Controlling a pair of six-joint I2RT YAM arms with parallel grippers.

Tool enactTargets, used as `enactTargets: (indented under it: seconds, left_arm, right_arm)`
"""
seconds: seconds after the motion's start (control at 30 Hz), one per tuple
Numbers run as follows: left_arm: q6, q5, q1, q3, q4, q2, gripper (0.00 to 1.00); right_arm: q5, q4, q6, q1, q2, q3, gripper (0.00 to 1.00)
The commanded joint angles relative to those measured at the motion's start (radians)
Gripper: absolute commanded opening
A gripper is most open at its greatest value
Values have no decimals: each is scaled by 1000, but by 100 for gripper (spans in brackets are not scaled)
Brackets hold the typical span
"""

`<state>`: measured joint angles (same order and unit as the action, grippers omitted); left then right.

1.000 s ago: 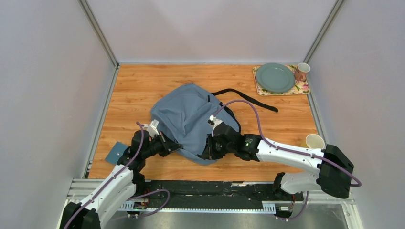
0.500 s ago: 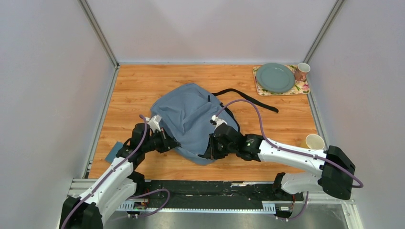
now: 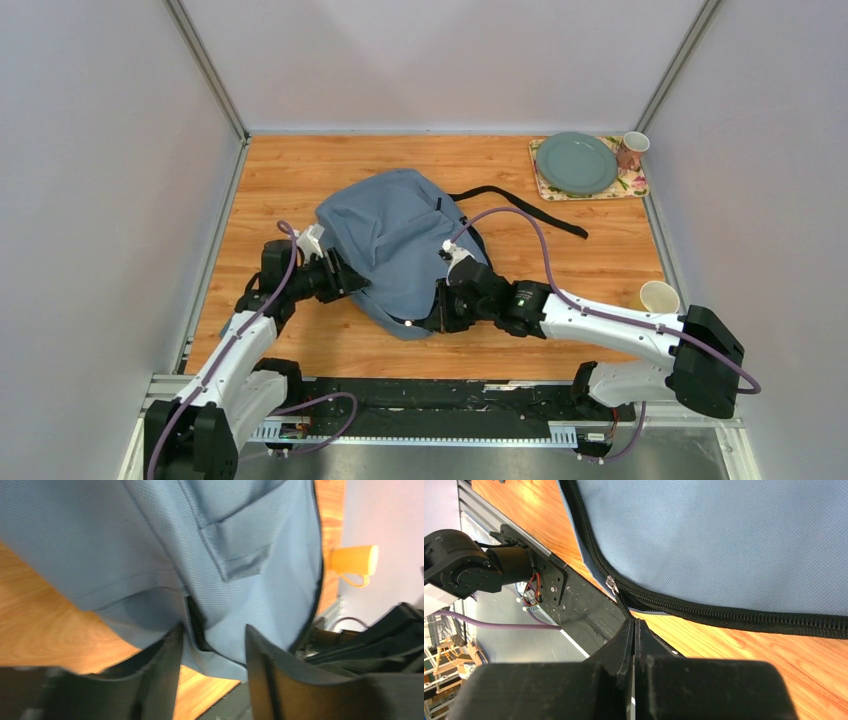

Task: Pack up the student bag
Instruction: Zip the student bag at the center of the board.

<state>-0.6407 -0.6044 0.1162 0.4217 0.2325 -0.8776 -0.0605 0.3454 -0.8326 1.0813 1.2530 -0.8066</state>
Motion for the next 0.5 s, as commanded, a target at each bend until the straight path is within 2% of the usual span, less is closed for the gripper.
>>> enactTargets:
  seconds: [0.0, 0.03, 0.27, 0.47]
  left_arm:
    - [-52, -118, -10, -38, -114, 43, 69]
    - [-65, -120, -10, -70, -120, 57, 74]
    - [-154, -109, -9, -159, -67, 258, 75]
    - [-185, -127, 3, -202, -32, 325, 77]
  right_arm:
    - [-21, -69, 0, -3, -3, -8, 0]
    - [-25, -72, 0, -4, 2, -9, 0]
    - [-16, -77, 1, -4, 11, -8, 0]
    - [-28, -77, 6, -4, 29, -19, 0]
